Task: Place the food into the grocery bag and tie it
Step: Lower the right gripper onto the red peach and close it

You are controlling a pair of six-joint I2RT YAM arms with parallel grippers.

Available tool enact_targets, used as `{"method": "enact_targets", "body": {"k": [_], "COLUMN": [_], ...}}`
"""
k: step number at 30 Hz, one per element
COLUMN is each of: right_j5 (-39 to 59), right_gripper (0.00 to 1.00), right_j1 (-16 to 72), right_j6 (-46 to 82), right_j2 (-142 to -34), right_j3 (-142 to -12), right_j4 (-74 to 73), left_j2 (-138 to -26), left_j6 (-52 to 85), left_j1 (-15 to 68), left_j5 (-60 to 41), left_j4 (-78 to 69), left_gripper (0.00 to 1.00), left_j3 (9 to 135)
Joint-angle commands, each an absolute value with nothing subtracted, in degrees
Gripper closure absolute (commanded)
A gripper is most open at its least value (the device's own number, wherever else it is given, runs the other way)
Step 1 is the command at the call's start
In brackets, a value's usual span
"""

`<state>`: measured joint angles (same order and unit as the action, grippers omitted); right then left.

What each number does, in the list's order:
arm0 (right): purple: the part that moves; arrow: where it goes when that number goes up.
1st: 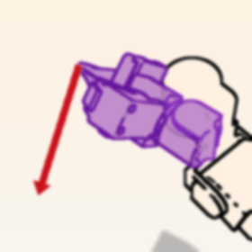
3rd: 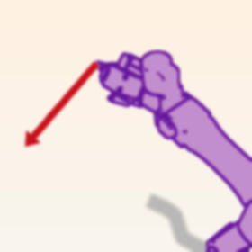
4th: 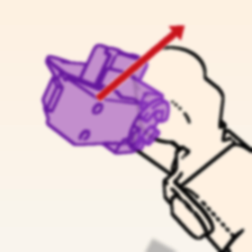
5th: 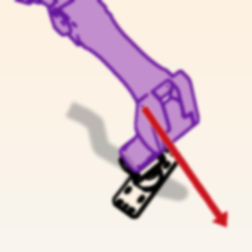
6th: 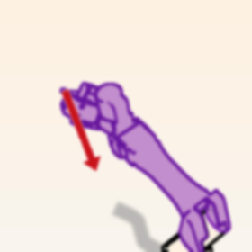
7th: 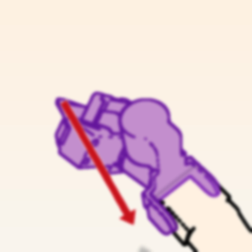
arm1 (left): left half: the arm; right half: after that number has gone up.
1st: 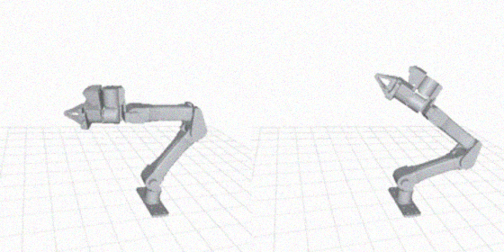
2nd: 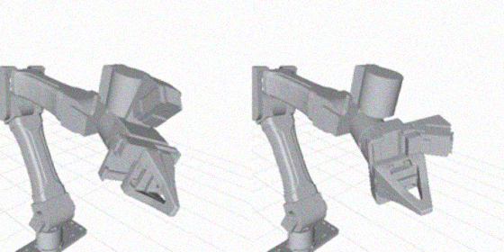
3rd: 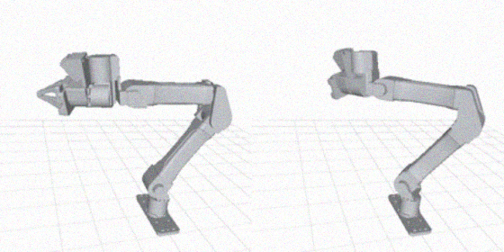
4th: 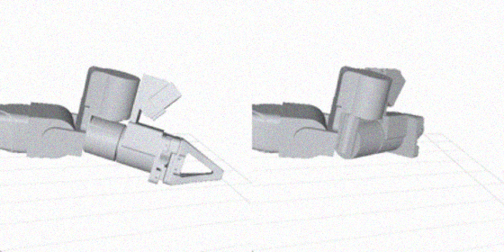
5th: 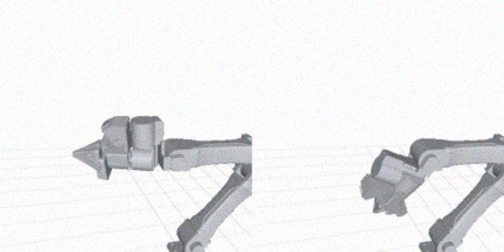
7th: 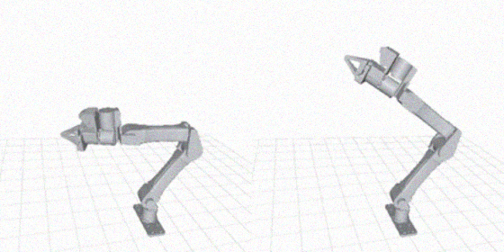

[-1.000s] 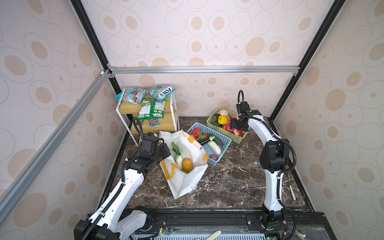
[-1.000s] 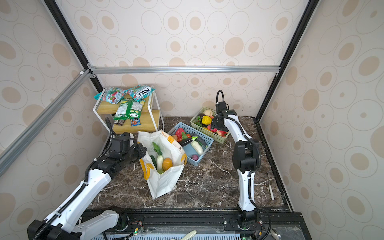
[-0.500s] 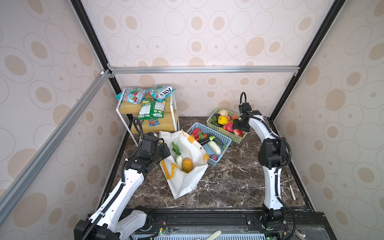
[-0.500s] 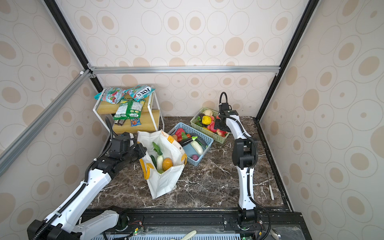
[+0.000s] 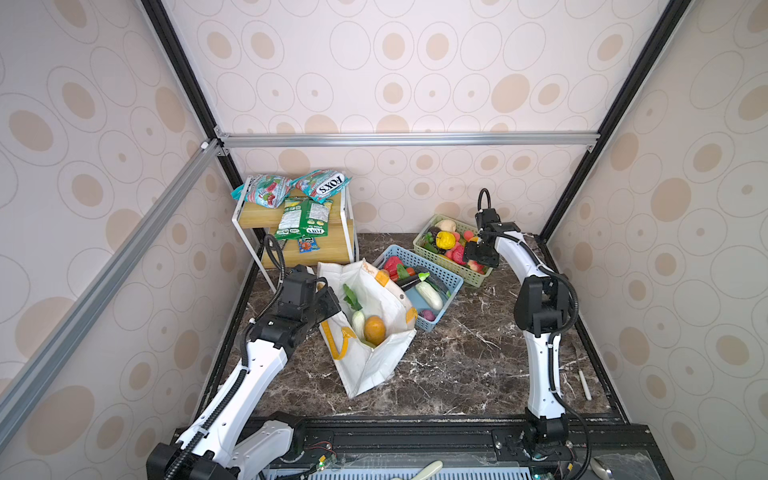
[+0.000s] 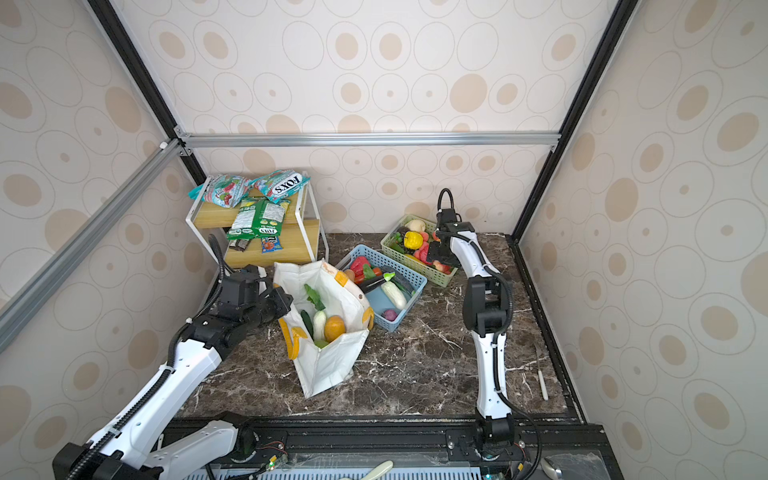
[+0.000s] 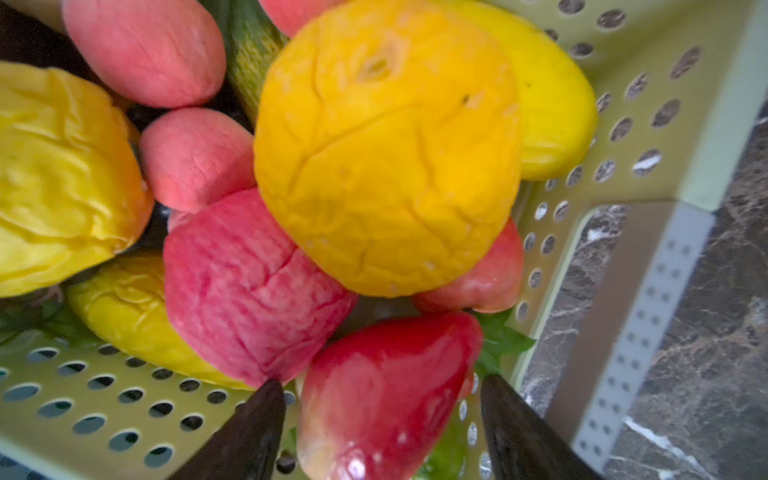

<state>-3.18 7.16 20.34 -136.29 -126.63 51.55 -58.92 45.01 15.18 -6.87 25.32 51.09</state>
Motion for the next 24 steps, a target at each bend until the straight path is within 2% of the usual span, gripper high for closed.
{"method": "enact_targets", "body": {"k": [1, 12, 24], "right_j5": [-2.3, -1.5, -1.6], "right_gripper": [0.27, 0.47, 0.55], "right_j1": [7.0, 7.1, 7.0], "right_j6": [20.8, 21.6, 20.3], "right_j2": [-136.7, -134.2, -131.4], "right_j3": [-125.7, -121.1, -122.0], "right_j4": [53.0, 50.1, 50.2], "left_j2": [-57.7, -58.3, -57.8], "left_j6": [44.5, 44.0, 44.4], "left_j1": [15.4, 15.4, 15.3], "left_j5": [-5.3, -5.3, -4.9], "left_j4": [23.9, 24.2, 24.2], "left_gripper": [1.0, 1.0, 1.0], "left_j3": [51.9, 52.7, 52.0]}}
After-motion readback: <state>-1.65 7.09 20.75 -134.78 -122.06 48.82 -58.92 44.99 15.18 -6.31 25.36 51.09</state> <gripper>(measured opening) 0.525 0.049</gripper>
